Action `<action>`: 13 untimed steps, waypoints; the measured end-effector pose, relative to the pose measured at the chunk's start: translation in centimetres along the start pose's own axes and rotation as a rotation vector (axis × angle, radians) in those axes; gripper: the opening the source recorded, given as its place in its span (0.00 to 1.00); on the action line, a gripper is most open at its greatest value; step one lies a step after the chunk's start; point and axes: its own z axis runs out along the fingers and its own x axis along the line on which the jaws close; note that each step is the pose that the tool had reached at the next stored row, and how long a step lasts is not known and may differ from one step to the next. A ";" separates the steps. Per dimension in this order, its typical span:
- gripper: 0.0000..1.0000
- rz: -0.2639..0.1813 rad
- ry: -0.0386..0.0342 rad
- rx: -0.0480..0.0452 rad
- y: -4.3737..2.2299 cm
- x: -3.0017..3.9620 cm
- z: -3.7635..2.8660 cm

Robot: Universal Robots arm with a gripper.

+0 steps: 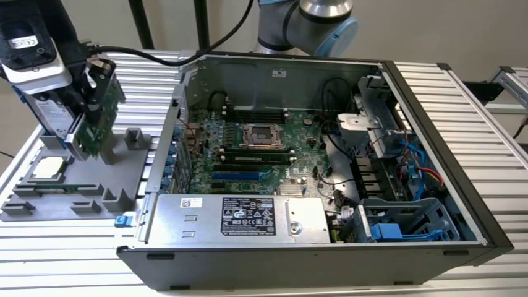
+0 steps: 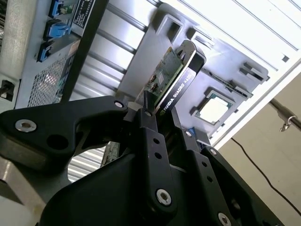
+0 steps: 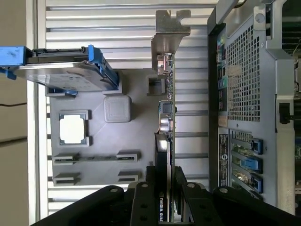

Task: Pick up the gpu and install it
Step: 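Pick up the gpu and move the gpu toward the slot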

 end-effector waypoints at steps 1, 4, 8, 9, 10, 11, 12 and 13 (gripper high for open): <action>0.00 0.000 0.0000 0.0000 0.01 0.00 -0.09; 0.00 0.000 -0.0001 -0.0001 0.02 0.00 -0.32; 0.00 0.000 0.0000 -0.0001 0.04 0.00 -0.59; 0.00 0.000 -0.0001 -0.0001 0.04 0.00 -0.66; 0.00 0.000 -0.0001 -0.0001 0.05 0.00 -0.73; 0.00 0.000 -0.0001 -0.0001 0.05 -0.01 -0.80; 0.00 0.000 0.0000 -0.0001 0.06 -0.01 -0.87; 0.00 0.000 -0.0001 0.0000 0.06 -0.01 -0.94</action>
